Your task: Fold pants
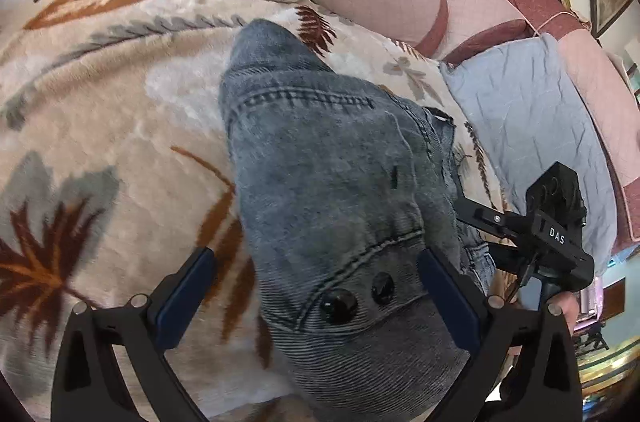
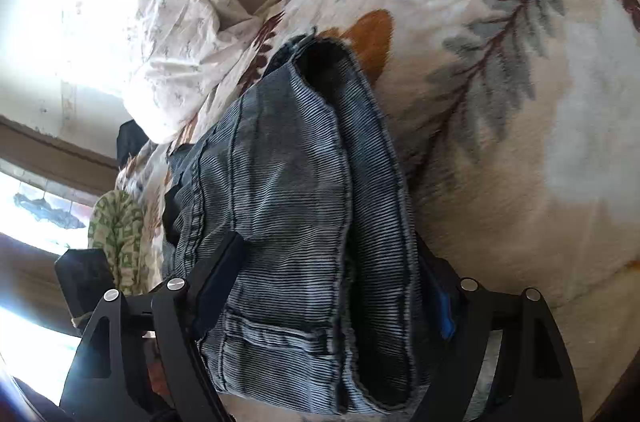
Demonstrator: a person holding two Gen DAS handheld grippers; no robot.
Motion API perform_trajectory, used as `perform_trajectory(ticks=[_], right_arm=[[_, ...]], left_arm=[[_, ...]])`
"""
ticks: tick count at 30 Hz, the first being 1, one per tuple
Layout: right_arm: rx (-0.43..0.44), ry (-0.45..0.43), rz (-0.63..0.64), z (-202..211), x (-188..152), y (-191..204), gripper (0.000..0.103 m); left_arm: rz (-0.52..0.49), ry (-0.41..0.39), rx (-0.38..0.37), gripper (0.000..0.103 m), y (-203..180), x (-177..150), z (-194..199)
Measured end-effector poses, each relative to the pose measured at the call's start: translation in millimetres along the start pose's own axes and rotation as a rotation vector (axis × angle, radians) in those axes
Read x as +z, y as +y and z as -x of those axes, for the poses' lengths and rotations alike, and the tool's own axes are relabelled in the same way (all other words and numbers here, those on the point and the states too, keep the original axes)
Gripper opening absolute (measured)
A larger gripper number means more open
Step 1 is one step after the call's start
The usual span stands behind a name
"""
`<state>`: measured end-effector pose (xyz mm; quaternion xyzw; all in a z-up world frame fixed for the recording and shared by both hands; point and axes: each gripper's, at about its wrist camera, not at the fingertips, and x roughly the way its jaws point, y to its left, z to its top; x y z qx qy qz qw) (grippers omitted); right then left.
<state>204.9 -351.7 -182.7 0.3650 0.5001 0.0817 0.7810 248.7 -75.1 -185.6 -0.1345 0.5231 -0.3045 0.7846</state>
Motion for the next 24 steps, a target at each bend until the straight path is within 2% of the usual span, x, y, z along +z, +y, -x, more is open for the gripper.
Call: perform_trajectory(ticks=[1,2,3,4,7,9,12,19,24], right_arm=[[0.001,-0.001,0.001,-1,0,1,0.077],[0.001,0.000,0.002,-2,-1,2,0.075],[0.010,0.004,-0.002,-3,-2,2,0.072],[0.019,0.005,-0.010,-3,-2,2,0.066],[0.047,0.016,-0.020,-3,-4,2,0.050],[0.048,0.006,-0.012,-1,-5,7,0.044],[0.051,-0.022,-0.003,6,-5,16,0.035],[0.066,-0.052,0.049,16,-12,50,0.029],[0.109,-0.091,0.102,25,-20,84,0.029]], left_arm=[[-0.003,0.003,-0.012,0.101,-1,-1,-2],[-0.006,0.007,-0.023,0.095,-2,-2,-3],[-0.009,0.012,-0.041,0.085,-3,-2,-3],[-0.009,0.015,-0.056,0.084,-4,-2,-3],[-0.019,-0.001,-0.056,0.073,-5,-2,-1],[-0.021,-0.017,-0.064,0.059,-6,0,4],[-0.036,-0.039,-0.070,0.049,-8,2,14],[-0.018,-0.078,-0.053,0.046,-3,4,40],[-0.023,-0.157,-0.047,0.046,-4,9,81]])
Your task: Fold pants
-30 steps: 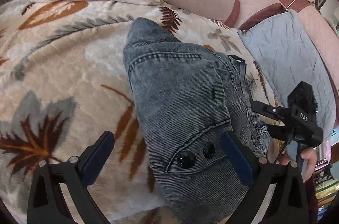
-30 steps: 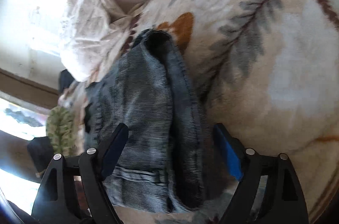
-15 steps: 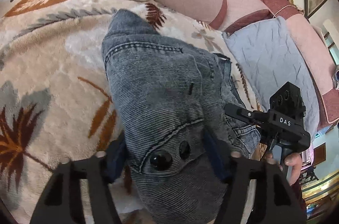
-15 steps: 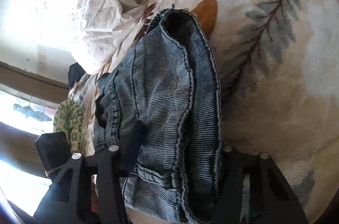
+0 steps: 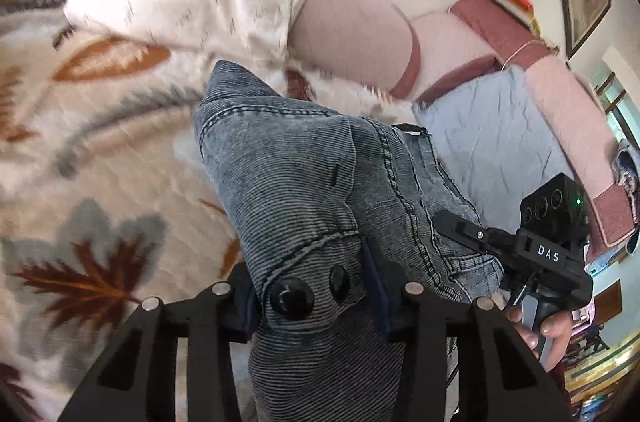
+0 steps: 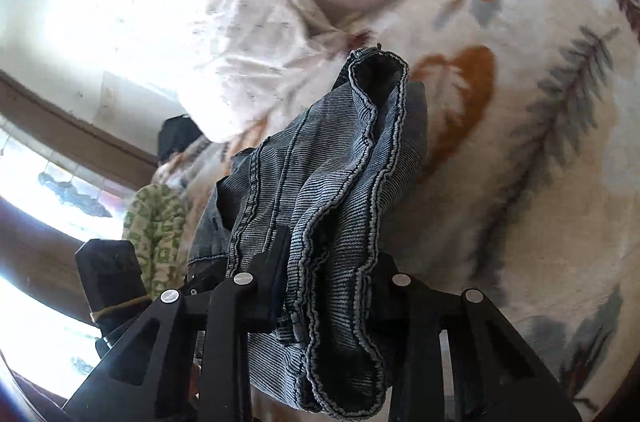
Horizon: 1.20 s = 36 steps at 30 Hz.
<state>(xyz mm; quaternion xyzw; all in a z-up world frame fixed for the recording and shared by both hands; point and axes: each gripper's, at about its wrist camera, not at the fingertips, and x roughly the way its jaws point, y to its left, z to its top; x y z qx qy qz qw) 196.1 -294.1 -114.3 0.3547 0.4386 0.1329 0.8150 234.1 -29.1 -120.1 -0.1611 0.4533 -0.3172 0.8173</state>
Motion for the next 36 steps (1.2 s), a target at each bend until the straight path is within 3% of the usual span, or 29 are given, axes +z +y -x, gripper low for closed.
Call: perform_trajectory(ticks=[7,14,23,36], right_arm=[[0.076,-0.057,0.075,11,-12,51,0.029],[0.107,-0.056,0.110,1,-29,69,0.029],[0.005,-0.044,0.174,-55,-31,75,0.029],[-0.105,-0.041,0.194,-96,-21,48,0.028]], left_arm=[[-0.049,-0.101,0.033,0.046,-7,4,59],[-0.107,-0.136,0.128,0.046,1,-9,83],[-0.011,-0.145,0.198,0.046,43,2,57],[-0.009,-0.101,0.272,0.046,66,3,7]])
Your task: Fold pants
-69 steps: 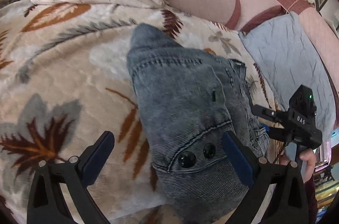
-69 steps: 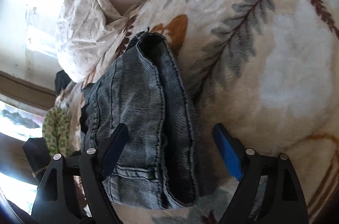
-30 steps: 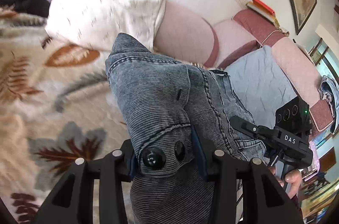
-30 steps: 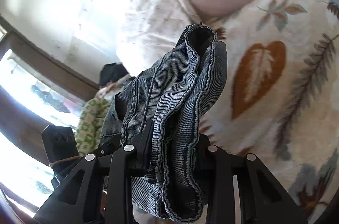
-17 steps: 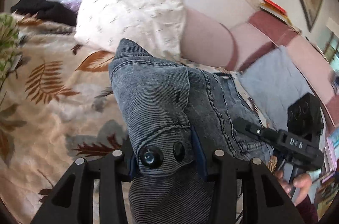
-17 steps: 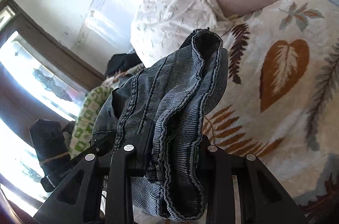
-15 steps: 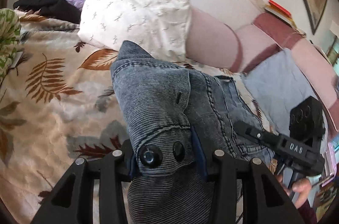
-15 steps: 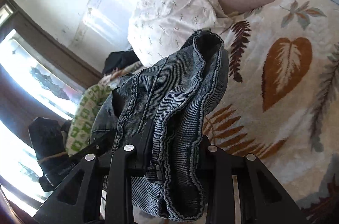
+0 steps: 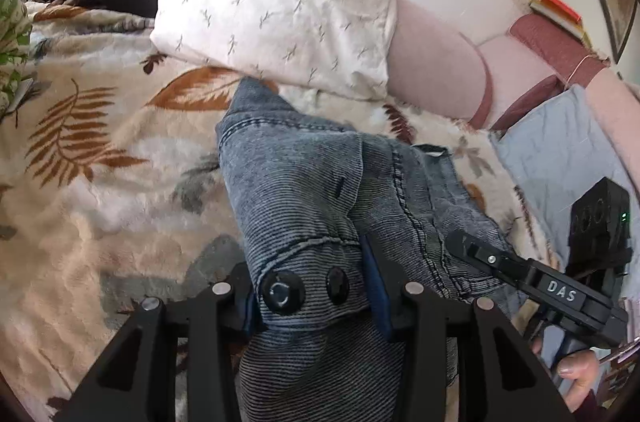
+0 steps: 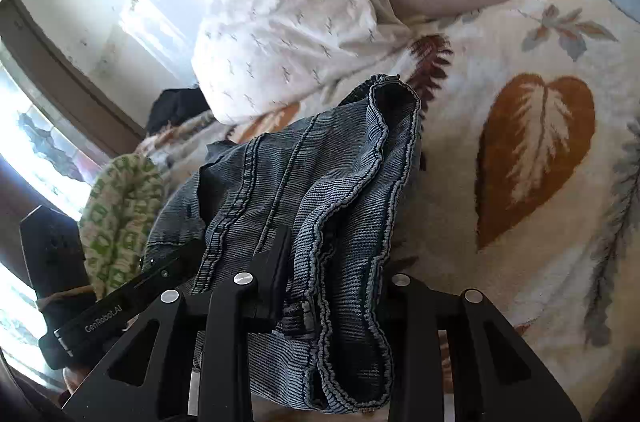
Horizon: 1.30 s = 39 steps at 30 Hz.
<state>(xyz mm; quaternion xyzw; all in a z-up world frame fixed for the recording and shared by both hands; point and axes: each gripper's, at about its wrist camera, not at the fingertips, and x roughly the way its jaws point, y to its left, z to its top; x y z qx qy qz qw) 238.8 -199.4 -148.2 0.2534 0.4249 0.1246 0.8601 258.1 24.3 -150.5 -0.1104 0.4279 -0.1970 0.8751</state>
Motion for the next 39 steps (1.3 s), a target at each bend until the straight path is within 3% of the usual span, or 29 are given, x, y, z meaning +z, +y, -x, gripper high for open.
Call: perform_trajectory(ticks=[4,8,11,15,20,26,30,39], right_arm=[[-0.030,0.023,-0.007,-7,-6,-4,0.029],[-0.071,0.056,-0.016,-14,-10,-8,0.032],[-0.092,0.081,-0.037,-23,-14,-17,0.042],[-0.119,0.070,-0.025,-16,-13,-15,0.053],[-0.134,0.002,0.013,18,-12,-2,0.055],[-0.168,-0.192,0.150,88,-18,31,0.058],[-0.196,-0.259,0.213,120,-38,47,0.069],[-0.268,-0.274,0.277,150,-90,58,0.071]], left_arm=[[-0.052,0.003,0.047,0.049,-6,-5,-6],[-0.084,0.013,0.112,0.063,-7,-11,-14],[-0.114,-0.004,0.189,0.080,-11,-12,-13],[-0.146,-0.021,0.238,0.083,-16,-11,0],[-0.218,-0.112,0.298,0.088,-33,-14,37],[-0.223,-0.228,0.330,0.101,-49,-23,88],[-0.196,-0.256,0.366,0.103,-52,-39,116],[-0.178,-0.309,0.451,0.103,-65,-73,154]])
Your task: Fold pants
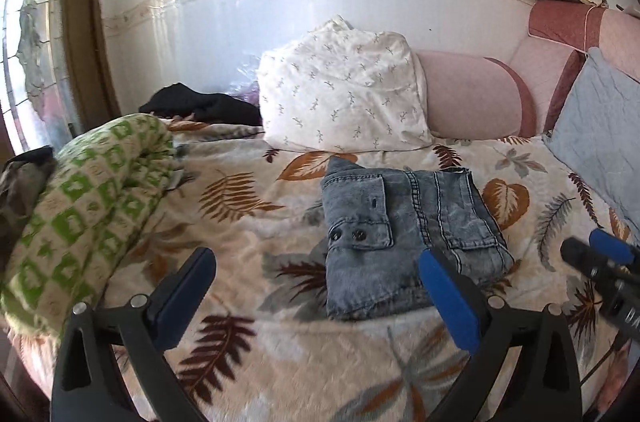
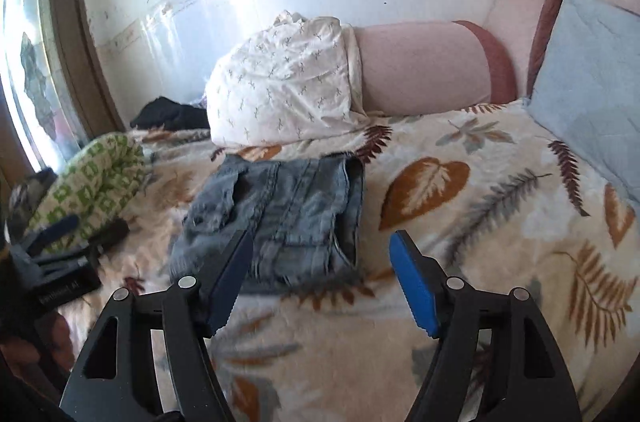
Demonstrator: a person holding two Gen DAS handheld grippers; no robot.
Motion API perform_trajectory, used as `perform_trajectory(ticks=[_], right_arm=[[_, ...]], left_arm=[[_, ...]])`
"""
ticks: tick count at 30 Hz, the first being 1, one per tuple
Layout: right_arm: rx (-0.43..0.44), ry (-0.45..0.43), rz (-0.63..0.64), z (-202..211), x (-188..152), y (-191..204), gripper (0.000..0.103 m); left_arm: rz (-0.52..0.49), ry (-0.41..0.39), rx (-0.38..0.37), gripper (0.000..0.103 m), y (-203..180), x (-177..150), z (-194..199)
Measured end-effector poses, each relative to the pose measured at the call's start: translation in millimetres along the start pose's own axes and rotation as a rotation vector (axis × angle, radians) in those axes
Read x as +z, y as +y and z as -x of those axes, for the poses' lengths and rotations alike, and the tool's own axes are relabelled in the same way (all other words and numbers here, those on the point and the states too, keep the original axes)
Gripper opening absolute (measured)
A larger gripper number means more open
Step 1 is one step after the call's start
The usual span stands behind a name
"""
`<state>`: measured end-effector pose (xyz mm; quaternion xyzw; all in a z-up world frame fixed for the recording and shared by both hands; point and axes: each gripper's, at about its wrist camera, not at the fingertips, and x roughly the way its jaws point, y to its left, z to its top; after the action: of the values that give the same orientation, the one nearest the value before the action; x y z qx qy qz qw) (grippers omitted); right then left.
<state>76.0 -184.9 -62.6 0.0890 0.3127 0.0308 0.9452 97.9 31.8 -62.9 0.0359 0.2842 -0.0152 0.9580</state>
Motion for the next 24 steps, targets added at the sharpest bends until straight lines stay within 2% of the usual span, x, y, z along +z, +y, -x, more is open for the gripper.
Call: perform_trajectory(ticks=[6,11,17,24], right_arm=[[-0.033,-0.013,0.053,19,-23,14,0.071],[-0.054,-0.083,0.039,36,-30,18,0.073],[-0.108,-0.162,0.091,52,-43,29,0.083],[-0.112,-0.158,0.110,52,-51,43,0.084]], left_arm=[[0.035,0.004,0.000,0.103,6,-19,25],[0.048,-0.010,0.037,0.103,10,-31,38],[0.072,0.008,0.057,0.103,19,-39,42],[0.085,0.002,0.076,0.103,26,-41,46]])
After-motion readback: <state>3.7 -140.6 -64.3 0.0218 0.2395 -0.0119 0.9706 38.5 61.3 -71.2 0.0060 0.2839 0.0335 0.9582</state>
